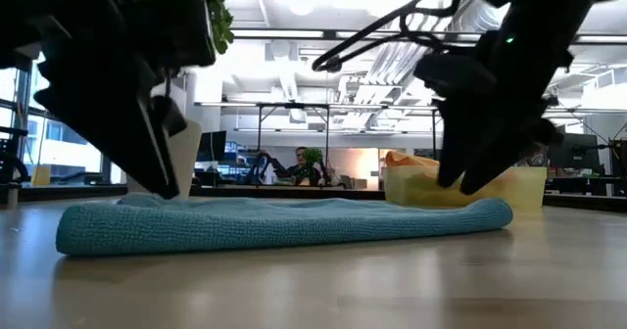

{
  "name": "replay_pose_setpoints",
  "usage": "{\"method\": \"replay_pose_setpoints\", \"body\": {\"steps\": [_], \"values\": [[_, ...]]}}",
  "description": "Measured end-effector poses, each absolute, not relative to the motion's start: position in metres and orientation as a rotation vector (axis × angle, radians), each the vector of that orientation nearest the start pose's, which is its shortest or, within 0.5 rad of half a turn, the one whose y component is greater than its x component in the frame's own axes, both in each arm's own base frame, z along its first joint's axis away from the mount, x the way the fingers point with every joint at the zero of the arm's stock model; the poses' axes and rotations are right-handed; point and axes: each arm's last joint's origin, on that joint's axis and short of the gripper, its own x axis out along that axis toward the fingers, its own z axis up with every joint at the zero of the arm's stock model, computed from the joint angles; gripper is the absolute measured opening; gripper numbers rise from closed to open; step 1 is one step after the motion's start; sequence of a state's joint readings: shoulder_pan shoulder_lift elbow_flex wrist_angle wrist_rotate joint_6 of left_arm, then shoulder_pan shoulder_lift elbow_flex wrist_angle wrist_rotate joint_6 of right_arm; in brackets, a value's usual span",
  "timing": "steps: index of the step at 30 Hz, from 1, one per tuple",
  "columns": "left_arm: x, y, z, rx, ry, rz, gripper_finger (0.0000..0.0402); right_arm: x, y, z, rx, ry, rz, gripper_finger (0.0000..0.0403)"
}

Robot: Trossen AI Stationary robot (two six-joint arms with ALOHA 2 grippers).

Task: Fold microfiber towels
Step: Fold the blue microfiber towel

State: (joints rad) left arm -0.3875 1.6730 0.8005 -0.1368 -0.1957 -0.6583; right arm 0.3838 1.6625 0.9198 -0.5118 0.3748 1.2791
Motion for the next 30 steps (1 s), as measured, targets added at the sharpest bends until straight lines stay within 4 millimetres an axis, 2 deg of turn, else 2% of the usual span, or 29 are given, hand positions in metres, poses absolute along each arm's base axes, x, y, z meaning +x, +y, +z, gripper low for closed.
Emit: {"method": "replay_pose_setpoints", "body": {"steps": [6, 11, 21, 25, 30], "values": [[0.291, -0.119, 0.151, -0.263, 0.93, 0.086, 0.0115, 0.284, 0.083, 0.151, 0.7, 0.921, -0.713, 0.0221], [0.298, -0.13, 0.167, -0.214, 0.899, 0.036, 0.0115, 0.29, 0.075, 0.147, 0.7, 0.912, -0.712, 0.0224], [0.307, -0.157, 0.203, -0.114, 0.835, -0.085, 0.0115, 0.306, 0.082, 0.116, 0.671, 0.935, -0.668, 0.0224], [0.309, -0.169, 0.219, -0.065, 0.797, -0.119, 0.0115, 0.305, 0.086, 0.113, 0.663, 0.913, -0.699, 0.0199], [0.31, -0.182, 0.237, -0.009, 0.739, -0.158, 0.0115, 0.303, 0.09, 0.11, 0.627, 0.892, -0.721, 0.0119]]}}
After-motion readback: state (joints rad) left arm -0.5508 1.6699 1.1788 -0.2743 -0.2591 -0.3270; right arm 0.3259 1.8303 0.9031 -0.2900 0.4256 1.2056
